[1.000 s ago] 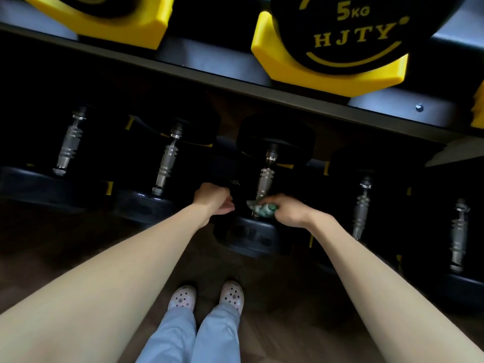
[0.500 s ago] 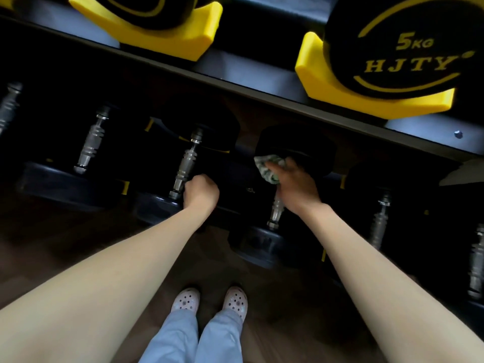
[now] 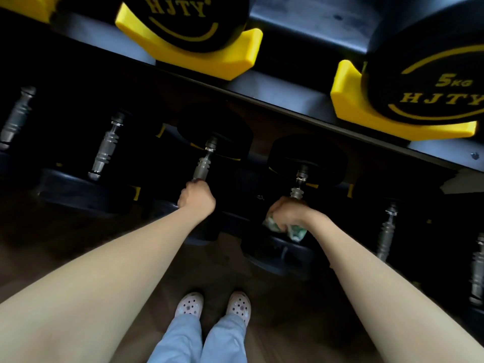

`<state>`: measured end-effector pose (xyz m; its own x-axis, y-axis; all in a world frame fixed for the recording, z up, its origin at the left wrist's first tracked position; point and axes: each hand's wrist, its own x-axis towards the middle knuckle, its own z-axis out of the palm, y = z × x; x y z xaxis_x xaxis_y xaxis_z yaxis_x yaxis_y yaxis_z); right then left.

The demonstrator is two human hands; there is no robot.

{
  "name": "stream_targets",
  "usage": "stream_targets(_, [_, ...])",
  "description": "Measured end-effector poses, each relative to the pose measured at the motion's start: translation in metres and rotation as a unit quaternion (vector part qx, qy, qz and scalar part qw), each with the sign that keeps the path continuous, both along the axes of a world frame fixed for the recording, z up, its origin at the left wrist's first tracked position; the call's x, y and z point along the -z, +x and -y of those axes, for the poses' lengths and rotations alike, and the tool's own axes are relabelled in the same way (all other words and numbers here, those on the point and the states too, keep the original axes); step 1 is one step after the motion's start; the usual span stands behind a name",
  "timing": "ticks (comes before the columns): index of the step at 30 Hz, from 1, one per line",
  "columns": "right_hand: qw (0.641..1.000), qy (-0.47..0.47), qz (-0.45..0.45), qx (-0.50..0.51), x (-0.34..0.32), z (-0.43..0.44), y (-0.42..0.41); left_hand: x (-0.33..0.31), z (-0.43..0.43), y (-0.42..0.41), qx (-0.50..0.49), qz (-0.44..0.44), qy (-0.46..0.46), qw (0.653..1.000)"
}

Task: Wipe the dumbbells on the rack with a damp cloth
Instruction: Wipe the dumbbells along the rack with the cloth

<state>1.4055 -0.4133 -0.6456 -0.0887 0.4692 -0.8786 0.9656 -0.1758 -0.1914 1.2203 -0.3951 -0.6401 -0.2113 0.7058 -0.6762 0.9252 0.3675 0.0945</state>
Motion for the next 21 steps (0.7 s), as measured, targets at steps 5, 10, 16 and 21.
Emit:
stream_targets(5, [0.965,0.117,0.060,0.227,0.028,-0.009,-0.021,0.010,-0.019,-0.009,-0.023,-0.007,0.019,1.000])
stream_targets(10, [0.939,0.204,0.133,0.243,0.075,-0.006,-0.041,0.028,-0.034,-0.017,-0.027,0.000,0.046,0.999])
stream_targets(16, [0.929,0.139,0.224,0.258,0.121,-0.017,-0.051,0.041,-0.046,-0.032,-0.014,0.056,0.032,0.998])
stream_targets(21, [0.958,0.126,0.161,0.199,0.114,-0.013,-0.075,0.041,-0.047,-0.035,-0.019,0.075,0.025,0.997])
